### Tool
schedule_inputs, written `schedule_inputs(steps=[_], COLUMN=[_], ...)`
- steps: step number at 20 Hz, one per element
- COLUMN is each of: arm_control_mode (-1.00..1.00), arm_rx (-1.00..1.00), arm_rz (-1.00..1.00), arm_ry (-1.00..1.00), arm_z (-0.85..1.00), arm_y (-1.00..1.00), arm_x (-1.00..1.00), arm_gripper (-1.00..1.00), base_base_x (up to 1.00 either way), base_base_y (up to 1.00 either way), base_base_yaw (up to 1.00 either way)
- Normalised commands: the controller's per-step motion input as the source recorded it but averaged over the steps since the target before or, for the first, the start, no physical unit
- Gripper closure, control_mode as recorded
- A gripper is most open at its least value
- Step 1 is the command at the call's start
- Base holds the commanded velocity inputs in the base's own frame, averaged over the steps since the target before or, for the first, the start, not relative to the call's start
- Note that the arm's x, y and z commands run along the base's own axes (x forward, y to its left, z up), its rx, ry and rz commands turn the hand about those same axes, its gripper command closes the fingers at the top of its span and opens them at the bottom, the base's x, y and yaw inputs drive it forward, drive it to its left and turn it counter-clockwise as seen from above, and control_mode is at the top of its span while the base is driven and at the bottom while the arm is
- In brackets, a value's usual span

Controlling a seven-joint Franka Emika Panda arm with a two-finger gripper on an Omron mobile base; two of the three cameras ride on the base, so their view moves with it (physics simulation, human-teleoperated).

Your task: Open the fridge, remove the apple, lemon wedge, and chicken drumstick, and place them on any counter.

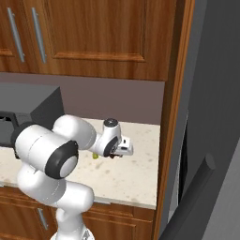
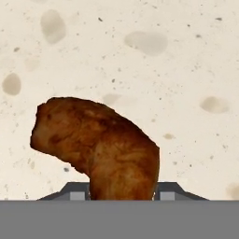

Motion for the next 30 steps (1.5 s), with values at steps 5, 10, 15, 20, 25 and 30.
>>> schedule_inputs(steps=[5, 10, 15, 20, 25, 30], arm_control_mode=[-1.00, -1.00, -1.00, -1.00, -1.00, -1.00], arm_rx=[0.00, 0.00, 0.00, -0.01, 0.00, 0.00], arm_rz=[0.05, 0.03, 0.00, 0.00, -0.08, -0.09], arm_ry=[0.00, 0.00, -0.01, -0.03, -0.02, -0.01], arm_z=[-0.01, 0.03, 0.57, 0.73, 0.73, 0.88], arm_y=[0.00, 0.00, 0.03, 0.18, 0.31, 0.11], arm_x=[0.01, 0.01, -0.09, -0.43, -0.61, -0.70], arm_gripper=[-1.00, -1.00, -1.00, -1.00, -1.00, -1.00], base_base_x=[0.00, 0.00, 0.00, 0.00, 0.00, 0.00], base_base_y=[0.00, 0.00, 0.00, 0.00, 0.00, 0.00], base_base_yaw=[0.00, 0.00, 0.00, 0.00, 0.00, 0.00])
